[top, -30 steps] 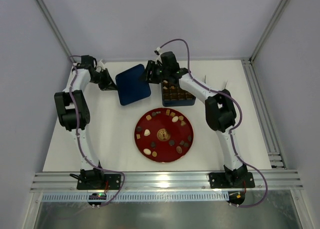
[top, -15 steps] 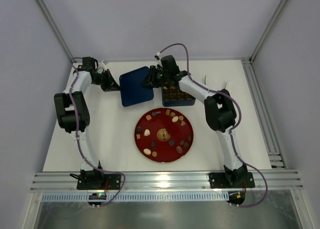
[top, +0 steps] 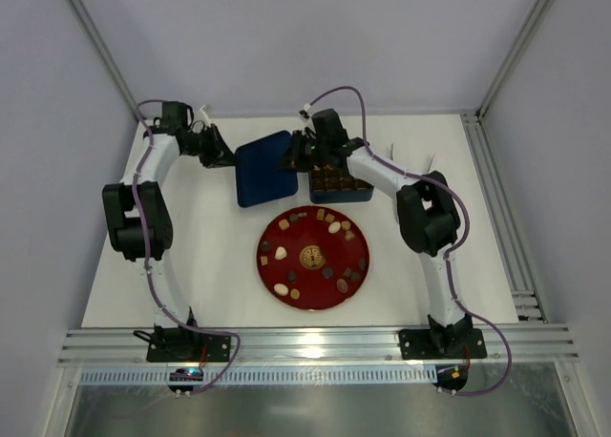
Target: Pack the chocolate
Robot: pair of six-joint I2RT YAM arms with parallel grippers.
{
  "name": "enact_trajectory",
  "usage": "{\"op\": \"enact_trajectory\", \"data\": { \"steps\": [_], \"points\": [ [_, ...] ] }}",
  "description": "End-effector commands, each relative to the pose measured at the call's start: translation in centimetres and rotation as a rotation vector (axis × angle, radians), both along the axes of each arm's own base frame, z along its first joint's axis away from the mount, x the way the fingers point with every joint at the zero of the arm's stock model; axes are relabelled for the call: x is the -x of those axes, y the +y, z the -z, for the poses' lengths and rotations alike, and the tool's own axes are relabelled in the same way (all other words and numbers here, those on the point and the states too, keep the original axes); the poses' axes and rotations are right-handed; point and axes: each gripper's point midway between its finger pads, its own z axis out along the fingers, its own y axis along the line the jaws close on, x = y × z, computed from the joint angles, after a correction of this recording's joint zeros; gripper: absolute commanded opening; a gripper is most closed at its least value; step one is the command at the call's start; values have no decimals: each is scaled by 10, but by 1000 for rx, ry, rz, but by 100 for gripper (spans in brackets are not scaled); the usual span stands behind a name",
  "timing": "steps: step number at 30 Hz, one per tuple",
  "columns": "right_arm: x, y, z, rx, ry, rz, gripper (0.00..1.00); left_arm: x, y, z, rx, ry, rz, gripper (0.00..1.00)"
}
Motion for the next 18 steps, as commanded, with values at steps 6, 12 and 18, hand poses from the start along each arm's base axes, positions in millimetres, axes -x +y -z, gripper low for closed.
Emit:
{"op": "enact_trajectory", "data": {
  "steps": [6,12,18],
  "points": [
    [-1,-17,-87,-128,-118,9,4,6,-18,-61,-10,-175,38,42],
    [-6,-42,-103,-130,-78,58,4,27,-42,-103,-99,-339,103,69],
    [0,-80,-128,-136,15,130,4,62,-88,-151,-339,-696,144,78]
  ]
}}
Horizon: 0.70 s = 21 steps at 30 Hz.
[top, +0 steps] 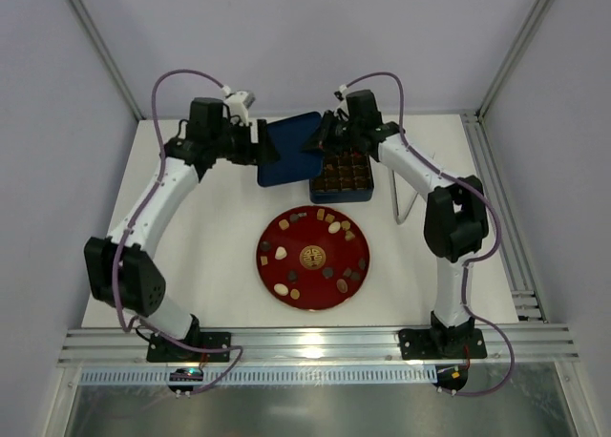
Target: Pack the chocolate
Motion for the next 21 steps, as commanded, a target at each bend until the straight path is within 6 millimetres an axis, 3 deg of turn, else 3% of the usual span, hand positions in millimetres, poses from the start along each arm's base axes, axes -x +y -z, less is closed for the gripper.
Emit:
{"op": "enact_trajectory", "data": {
  "steps": [1,2,4,5,7,8,9,10,11,12,13,21],
  "points": [
    [7,-26,-73,-98,-21,33,4,9,-17,-62,-89,-366,-17,79],
    [8,-32,-78,-112,-14,40,4,17,-23,-49,-134,-390,-15,79],
    [5,-47,-80,-125,26,63,4,28,-27,-81,-129,-554,-37,80],
    [4,-51,-87,-129,25,66,4,36,-33,-67,-183,-587,-25,81],
    [8,-58,-87,-114,54,76,4,42,-38,-80,-212,-696,-38,83],
    [8,-62,-89,-114,58,84,4,48,-45,-68,-267,-718,-6,84],
    [11,-64,-92,-114,69,87,4,49,-49,-69,-279,-757,-4,84],
    [14,-65,-95,-120,75,82,4,56,-62,-86,-252,-851,4,84],
    [16,-67,-95,-116,86,86,4,60,-63,-71,-333,-907,42,85],
    [19,-67,-100,-116,80,86,4,63,-69,-92,-303,-1025,18,85],
    [20,-69,-101,-105,78,93,4,75,-81,-77,-333,-1068,63,86],
    [37,-77,-113,-86,78,108,4,79,-120,-75,-518,-1307,120,84]
  ]
}}
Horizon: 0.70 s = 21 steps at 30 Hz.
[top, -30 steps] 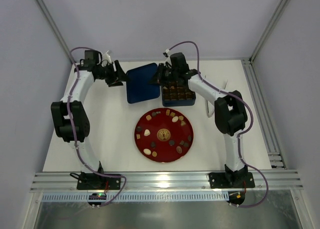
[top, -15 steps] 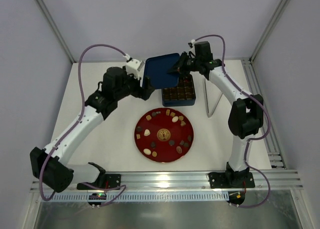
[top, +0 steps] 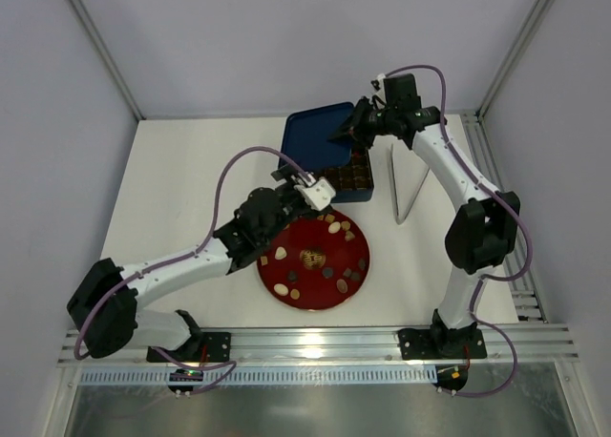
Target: Pack the chocolate
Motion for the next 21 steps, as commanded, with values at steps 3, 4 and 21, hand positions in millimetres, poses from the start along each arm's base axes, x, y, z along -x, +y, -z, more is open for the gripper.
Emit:
{"op": "enact_trajectory", "data": {
  "steps": [3,4,21],
  "points": [
    [24,-1,-54,-42,-86,-17,4,-17,-8,-52,-6,-306,-67,84],
    [27,-2,-55,-43,-88,-15,4,-18,-13,-53,-32,-327,-51,83],
    [42,-4,-52,0,-85,-18,4,-53,-22,-61,-224,-532,-191,55]
  ]
}}
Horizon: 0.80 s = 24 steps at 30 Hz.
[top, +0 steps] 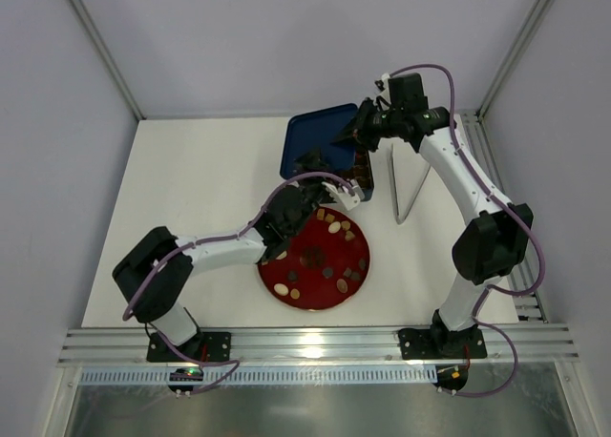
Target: Pack the chocolate
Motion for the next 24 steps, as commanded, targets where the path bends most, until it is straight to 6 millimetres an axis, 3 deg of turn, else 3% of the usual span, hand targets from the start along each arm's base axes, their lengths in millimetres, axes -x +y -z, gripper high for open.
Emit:
{"op": "enact_trajectory", "data": {
  "steps": [1,6,14,20,24],
  "points": [
    [10,-1,-26,-19,-73,-11,4,-6,5,-43,56,-125,-52,50],
    [12,1,-28,-22,-79,-14,4,-12,6,-46,35,-149,-92,38],
    [16,4,-29,-26,-78,-19,4,-17,8,-62,57,-193,-135,0],
    [17,3,-27,-26,-80,-16,6,-15,12,-76,104,-231,-148,0],
    [15,3,-31,-25,-104,-12,21,-13,11,-83,127,-230,-129,0]
  ]
}}
